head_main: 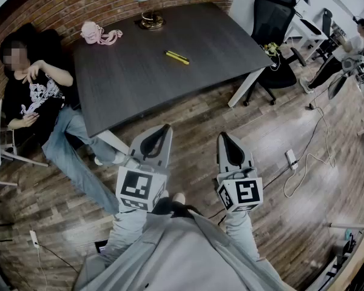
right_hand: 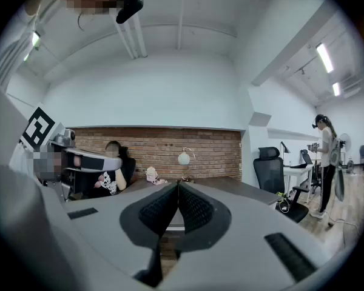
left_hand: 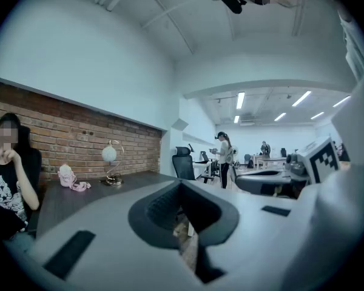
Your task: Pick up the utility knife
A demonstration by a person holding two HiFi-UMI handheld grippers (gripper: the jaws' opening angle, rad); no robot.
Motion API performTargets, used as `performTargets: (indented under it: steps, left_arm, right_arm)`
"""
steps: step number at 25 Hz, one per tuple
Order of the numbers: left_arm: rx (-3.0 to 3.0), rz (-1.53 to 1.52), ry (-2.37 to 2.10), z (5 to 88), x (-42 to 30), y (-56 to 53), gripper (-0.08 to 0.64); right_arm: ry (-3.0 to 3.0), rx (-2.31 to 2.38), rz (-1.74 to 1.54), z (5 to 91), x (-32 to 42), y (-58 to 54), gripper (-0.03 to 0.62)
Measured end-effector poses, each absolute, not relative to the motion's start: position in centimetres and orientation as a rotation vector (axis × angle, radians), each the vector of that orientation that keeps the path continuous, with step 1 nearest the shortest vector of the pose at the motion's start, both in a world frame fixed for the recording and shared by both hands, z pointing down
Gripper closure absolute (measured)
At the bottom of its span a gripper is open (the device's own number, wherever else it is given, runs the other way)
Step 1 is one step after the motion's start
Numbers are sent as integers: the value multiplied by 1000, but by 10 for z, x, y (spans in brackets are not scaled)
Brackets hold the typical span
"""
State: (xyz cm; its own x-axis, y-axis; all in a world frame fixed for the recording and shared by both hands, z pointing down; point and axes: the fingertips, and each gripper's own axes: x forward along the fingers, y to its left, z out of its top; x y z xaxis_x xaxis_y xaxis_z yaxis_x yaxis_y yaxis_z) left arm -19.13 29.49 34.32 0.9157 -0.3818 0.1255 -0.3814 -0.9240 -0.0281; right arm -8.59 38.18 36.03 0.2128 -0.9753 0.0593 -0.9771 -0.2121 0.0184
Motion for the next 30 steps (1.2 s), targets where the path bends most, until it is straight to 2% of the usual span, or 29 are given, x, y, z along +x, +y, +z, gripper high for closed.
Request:
performTargets:
  steps: [8, 16, 30]
  left_arm:
    - [-3055, -233, 637, 351, -177, 307, 541]
    - [-3076, -241, 643, 367, -147, 269, 541]
    - [-3080, -230, 677, 354, -64, 84, 541]
  right_arm:
    - [-1971, 2439, 85, 370, -66, 393, 572]
    - [-1997, 2399, 120, 385, -46, 352, 572]
    - [-2037, 2342, 107, 362, 37, 163, 572]
